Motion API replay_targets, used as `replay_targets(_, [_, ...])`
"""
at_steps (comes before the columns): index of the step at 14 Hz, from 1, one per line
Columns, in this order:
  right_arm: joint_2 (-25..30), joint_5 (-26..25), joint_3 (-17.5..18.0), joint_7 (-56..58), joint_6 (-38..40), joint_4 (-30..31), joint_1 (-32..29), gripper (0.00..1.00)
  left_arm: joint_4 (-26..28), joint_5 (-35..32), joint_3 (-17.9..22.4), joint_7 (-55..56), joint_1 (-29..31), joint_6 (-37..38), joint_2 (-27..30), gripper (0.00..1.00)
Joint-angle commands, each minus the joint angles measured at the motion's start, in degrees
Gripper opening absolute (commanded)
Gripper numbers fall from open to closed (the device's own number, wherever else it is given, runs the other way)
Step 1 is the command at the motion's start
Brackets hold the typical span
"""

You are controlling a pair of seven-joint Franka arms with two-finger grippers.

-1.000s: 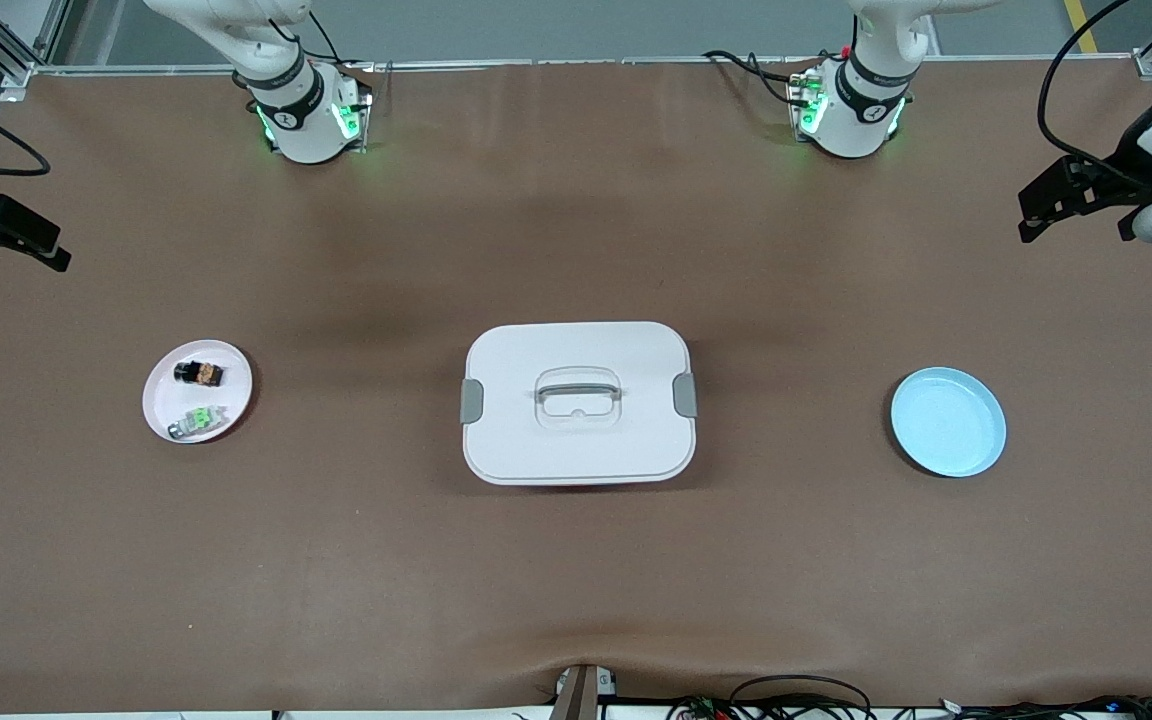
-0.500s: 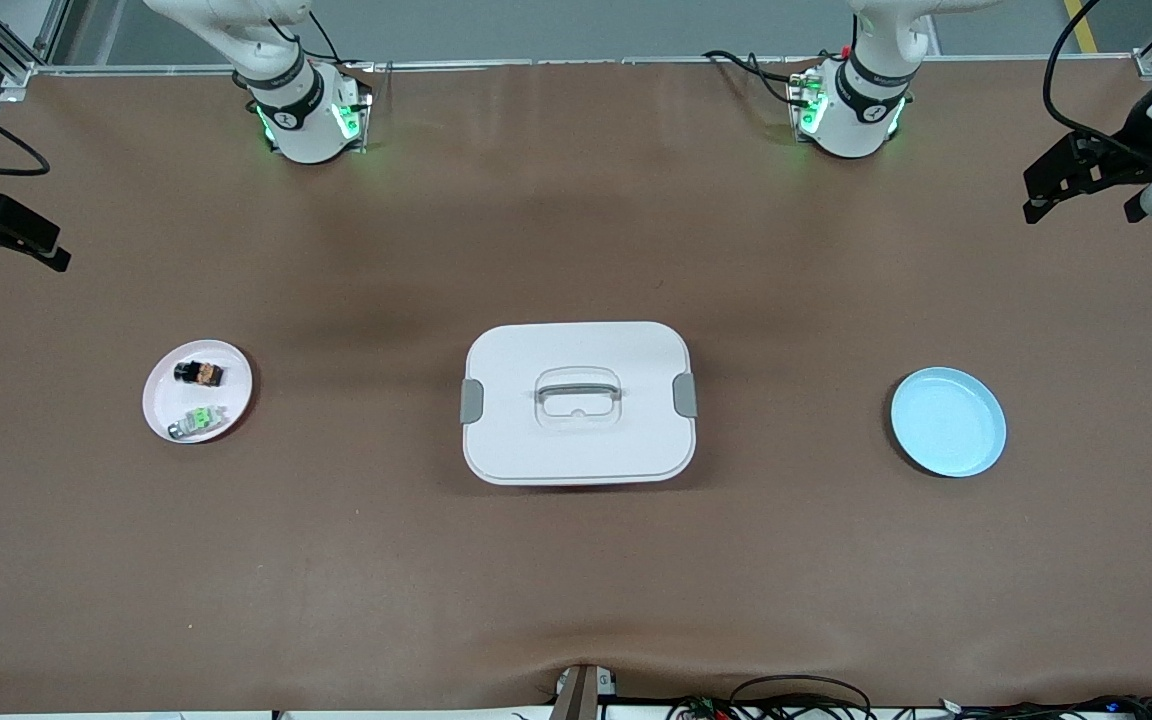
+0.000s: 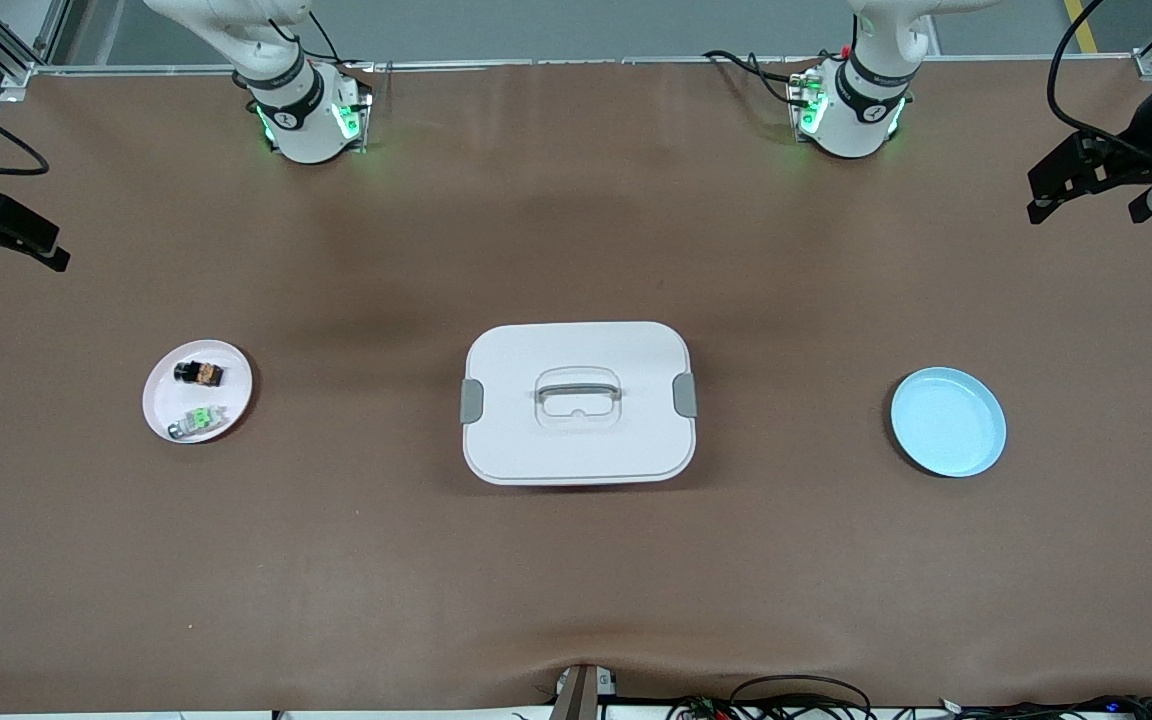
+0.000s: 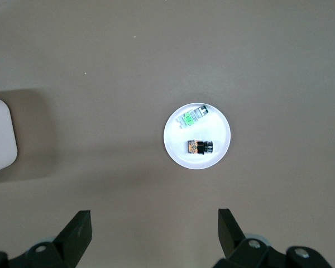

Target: Transfer orange switch to right arm and place

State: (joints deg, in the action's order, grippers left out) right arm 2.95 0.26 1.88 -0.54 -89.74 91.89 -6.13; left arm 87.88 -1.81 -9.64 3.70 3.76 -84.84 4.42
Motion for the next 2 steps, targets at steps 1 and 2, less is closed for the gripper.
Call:
replay_targets(1, [-0.49,-0.08,0.49,0.54,0.7,-1.45,-0.73,1.0,-1.66,0.84,-0.2,-0.53,0.2,0.72,-0.82,1.0])
replay_targets(2, [-0.49,-0.17,0.49,0.54,0.7,-1.45,-0.73,1.0,-1.57,0.84,-0.2,-0.53,0.11,0.81,-0.82,1.0])
